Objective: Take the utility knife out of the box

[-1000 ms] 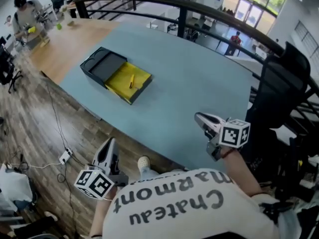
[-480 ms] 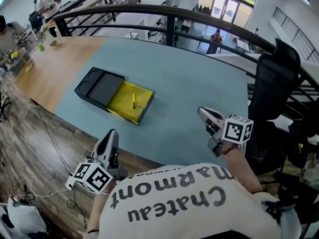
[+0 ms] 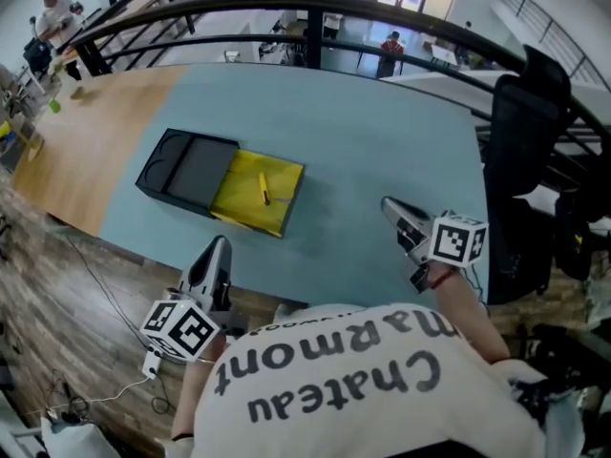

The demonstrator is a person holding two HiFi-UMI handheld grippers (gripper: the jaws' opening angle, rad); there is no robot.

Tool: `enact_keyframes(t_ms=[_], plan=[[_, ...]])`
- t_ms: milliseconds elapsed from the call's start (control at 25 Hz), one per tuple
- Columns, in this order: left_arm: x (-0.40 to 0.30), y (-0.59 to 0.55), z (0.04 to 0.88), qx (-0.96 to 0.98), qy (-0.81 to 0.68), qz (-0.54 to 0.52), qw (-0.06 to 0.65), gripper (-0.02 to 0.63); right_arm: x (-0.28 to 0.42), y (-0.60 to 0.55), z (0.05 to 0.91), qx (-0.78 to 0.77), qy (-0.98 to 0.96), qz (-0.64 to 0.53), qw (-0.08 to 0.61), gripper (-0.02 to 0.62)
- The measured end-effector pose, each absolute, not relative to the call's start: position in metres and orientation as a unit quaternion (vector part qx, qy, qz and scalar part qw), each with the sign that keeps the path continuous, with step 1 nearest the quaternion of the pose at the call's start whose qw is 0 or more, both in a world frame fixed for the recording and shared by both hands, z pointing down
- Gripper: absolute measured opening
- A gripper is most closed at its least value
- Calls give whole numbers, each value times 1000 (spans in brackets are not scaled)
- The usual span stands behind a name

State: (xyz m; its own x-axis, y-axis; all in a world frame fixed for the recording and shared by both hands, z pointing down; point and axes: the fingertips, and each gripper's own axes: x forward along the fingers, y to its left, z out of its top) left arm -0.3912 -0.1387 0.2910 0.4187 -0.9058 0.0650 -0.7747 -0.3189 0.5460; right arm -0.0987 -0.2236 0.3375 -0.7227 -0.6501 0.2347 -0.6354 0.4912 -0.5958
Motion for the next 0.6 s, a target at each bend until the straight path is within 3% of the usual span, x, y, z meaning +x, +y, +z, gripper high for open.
enact_keyframes(t_ms=[120,600], plan=[[-383,-151,300,808,-511,-122,268,3,-91,-219,351,-390,857,-337,-20,48],[-381,-210,339,817,-510,-54,262,3,-79,-227,367,-422,839,-342,-36,49]])
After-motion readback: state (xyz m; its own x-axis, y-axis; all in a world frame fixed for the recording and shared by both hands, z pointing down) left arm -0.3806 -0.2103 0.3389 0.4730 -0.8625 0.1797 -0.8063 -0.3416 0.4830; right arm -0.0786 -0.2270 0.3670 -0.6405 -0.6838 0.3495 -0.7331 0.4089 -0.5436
